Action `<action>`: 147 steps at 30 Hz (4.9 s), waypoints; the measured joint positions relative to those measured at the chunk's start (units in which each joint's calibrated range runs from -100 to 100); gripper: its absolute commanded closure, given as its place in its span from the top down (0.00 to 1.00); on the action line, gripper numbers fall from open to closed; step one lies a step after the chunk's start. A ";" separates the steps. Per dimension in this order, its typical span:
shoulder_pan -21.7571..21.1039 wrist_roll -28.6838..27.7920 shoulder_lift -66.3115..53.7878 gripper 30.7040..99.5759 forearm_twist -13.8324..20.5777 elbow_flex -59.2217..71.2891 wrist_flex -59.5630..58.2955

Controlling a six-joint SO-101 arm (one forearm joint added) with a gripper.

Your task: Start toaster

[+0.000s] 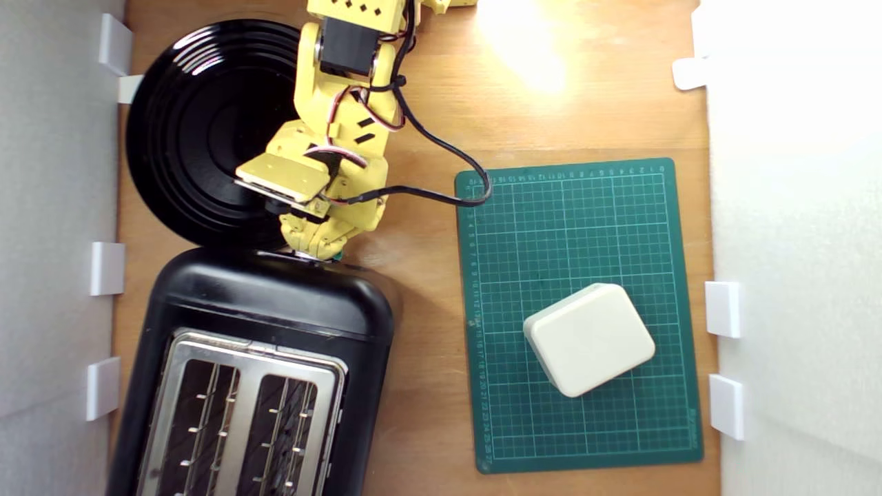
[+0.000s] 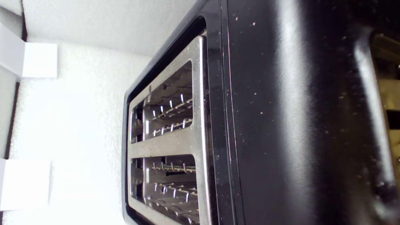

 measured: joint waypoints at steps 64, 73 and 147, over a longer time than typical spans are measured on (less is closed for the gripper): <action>-2.71 1.40 5.17 0.01 2.12 -20.30 20.17; -3.16 1.40 3.25 0.01 2.12 -19.37 19.91; -16.36 -15.84 -94.37 0.01 -18.49 62.09 11.57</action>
